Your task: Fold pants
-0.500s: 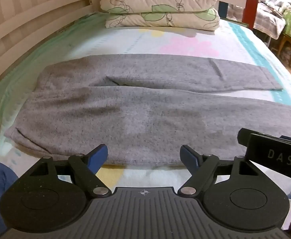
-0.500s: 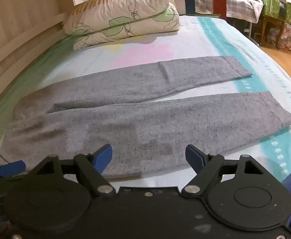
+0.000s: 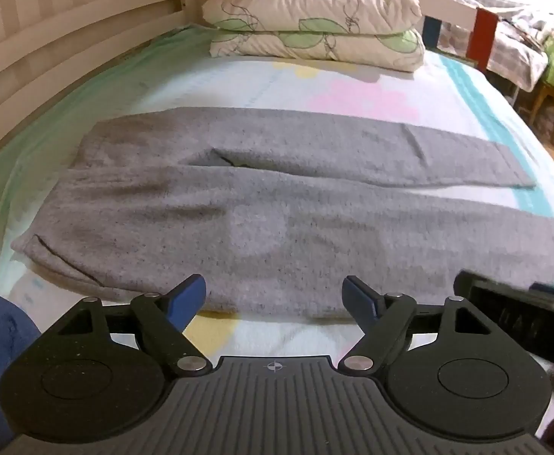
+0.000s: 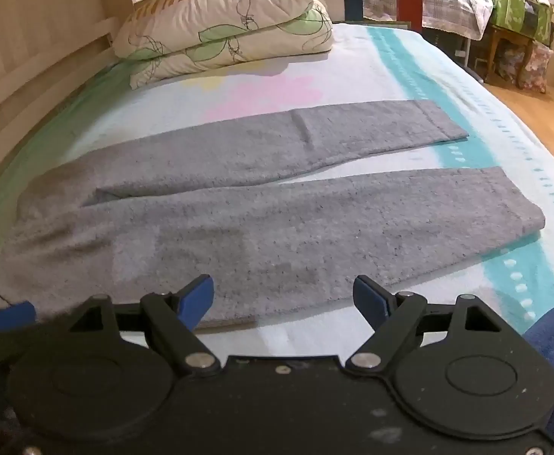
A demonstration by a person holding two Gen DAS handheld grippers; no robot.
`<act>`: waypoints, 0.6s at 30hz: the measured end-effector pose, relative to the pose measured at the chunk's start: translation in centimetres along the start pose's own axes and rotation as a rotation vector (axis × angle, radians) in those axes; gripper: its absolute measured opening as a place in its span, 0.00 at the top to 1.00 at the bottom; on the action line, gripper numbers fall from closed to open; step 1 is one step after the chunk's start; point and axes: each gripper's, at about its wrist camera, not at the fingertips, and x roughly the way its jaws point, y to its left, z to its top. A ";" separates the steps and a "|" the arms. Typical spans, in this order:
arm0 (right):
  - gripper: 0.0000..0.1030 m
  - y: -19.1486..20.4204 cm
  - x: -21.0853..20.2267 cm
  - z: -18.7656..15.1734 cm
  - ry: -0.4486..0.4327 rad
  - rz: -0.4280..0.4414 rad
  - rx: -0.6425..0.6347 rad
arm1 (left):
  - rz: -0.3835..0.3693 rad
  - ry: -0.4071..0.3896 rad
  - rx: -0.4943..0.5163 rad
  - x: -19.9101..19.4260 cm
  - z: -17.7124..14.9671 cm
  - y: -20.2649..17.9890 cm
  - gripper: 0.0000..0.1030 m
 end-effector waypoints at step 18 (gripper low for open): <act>0.17 0.5 -0.1 -0.1 0.020 0.010 -0.017 | 0.035 0.026 -0.009 0.6 -0.3 0.8 0.24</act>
